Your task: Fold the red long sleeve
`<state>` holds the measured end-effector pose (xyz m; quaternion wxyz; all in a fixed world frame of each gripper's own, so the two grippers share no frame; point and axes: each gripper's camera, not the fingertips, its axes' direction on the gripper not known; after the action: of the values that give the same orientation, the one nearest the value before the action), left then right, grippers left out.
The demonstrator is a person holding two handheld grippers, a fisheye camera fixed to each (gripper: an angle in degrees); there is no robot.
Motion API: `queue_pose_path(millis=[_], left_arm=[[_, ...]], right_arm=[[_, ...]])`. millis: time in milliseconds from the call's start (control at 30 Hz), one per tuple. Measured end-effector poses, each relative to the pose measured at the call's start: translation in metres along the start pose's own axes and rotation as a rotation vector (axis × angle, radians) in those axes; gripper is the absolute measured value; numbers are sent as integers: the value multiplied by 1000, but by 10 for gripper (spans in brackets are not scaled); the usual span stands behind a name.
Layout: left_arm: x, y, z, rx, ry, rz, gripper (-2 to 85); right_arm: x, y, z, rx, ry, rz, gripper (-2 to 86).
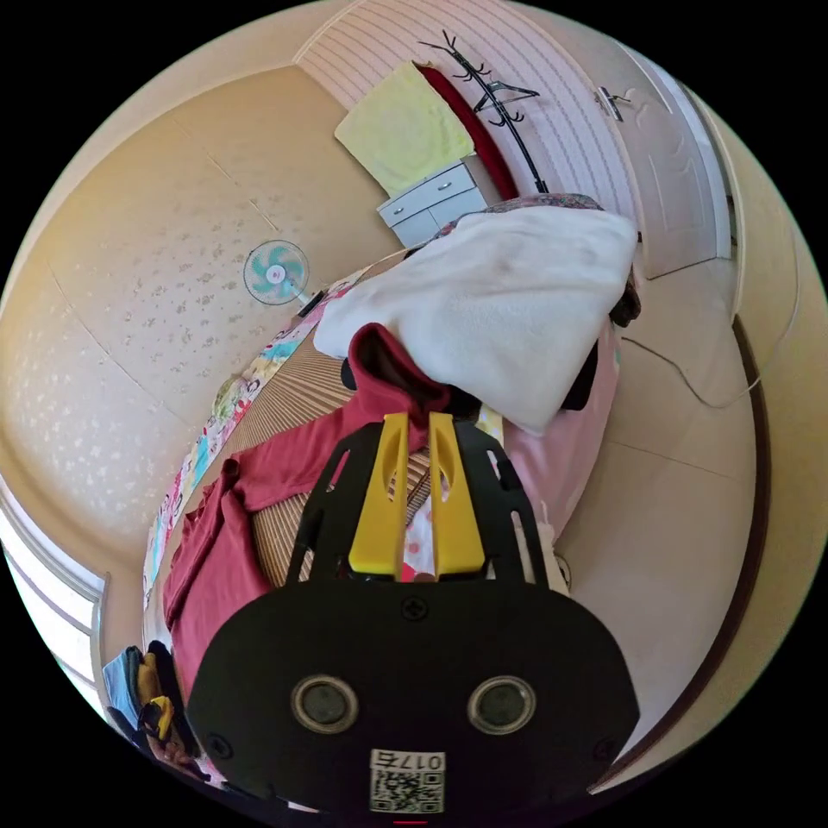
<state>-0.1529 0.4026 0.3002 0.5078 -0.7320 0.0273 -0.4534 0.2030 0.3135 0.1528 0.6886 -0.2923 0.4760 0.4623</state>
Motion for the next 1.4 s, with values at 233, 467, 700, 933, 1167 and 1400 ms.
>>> queue_pose_path(millis=[233, 467, 700, 933, 1167, 1400], left_arm=[[17, 1, -4, 10, 22, 9, 51], [47, 14, -13, 17, -11, 24, 52], [70, 33, -14, -17, -21, 7, 51], [72, 34, -26, -21, -91, 21, 59], [48, 20, -39, -17, -133, 4, 79], [33, 41, -56, -110, -111, 12, 101]], right_arm=[[-168, -54, -44, 155, -376, -159, 28], [-432, -3, -60, -51, -1017, -617, 28], [-498, 265, 57, -772, -885, -862, 24], [-430, 271, 19, -833, -931, -832, 21], [-268, 127, -74, -620, -754, -810, 22], [-159, 28, -107, -702, -378, -688, 30]])
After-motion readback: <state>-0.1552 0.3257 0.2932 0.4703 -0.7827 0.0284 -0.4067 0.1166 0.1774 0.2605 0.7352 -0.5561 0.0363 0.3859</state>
